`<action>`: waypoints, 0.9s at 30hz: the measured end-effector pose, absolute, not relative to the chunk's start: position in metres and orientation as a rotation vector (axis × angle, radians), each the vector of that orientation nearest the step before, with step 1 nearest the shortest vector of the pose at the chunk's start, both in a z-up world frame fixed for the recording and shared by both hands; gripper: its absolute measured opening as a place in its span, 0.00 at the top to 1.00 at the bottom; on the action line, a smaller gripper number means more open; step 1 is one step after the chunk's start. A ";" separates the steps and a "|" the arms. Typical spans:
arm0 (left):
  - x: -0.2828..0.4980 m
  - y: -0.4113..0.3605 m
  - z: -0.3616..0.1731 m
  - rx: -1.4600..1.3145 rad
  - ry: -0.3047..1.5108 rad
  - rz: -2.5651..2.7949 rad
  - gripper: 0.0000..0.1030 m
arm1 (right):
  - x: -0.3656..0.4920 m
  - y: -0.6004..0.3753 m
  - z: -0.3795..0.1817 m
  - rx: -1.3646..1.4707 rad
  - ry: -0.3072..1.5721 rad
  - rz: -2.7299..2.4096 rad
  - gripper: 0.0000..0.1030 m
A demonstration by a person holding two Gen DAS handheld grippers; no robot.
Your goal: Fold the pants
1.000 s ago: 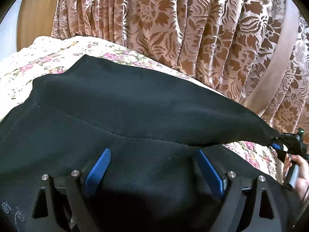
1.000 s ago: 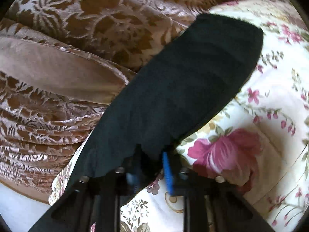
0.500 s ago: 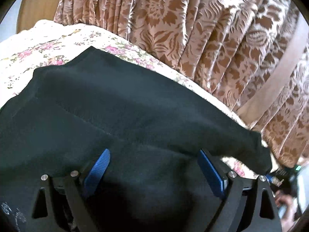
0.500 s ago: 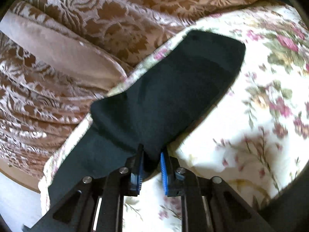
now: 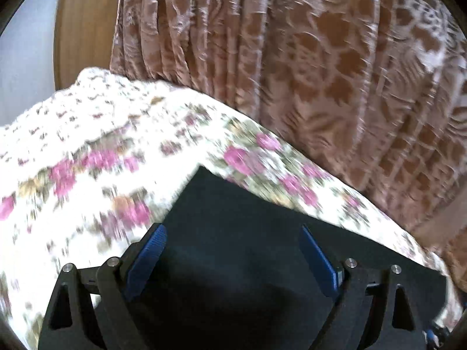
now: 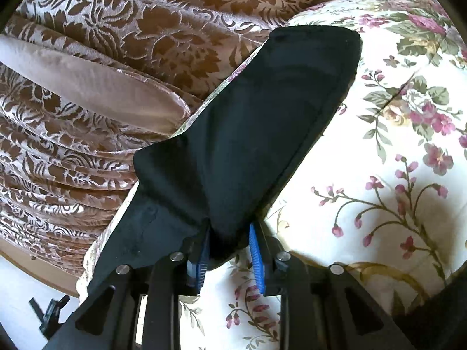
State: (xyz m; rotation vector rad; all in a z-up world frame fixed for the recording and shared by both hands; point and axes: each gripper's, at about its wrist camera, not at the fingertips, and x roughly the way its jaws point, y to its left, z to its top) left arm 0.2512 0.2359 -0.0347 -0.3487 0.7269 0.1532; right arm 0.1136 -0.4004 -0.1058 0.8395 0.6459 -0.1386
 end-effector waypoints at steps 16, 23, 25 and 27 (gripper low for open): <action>0.354 0.279 -0.087 -0.311 0.920 0.170 0.18 | 0.110 -0.400 -0.107 0.834 0.622 -0.136 0.75; 0.361 0.265 -0.104 -0.218 0.949 0.131 0.50 | 0.108 -0.400 -0.108 0.836 0.614 -0.135 0.75; 0.359 0.259 -0.103 -0.181 0.929 0.109 0.72 | 0.108 -0.400 -0.108 0.835 0.613 -0.135 0.75; 0.356 0.257 -0.098 -0.168 0.913 0.121 0.85 | 0.108 -0.400 -0.108 0.834 0.612 -0.135 0.75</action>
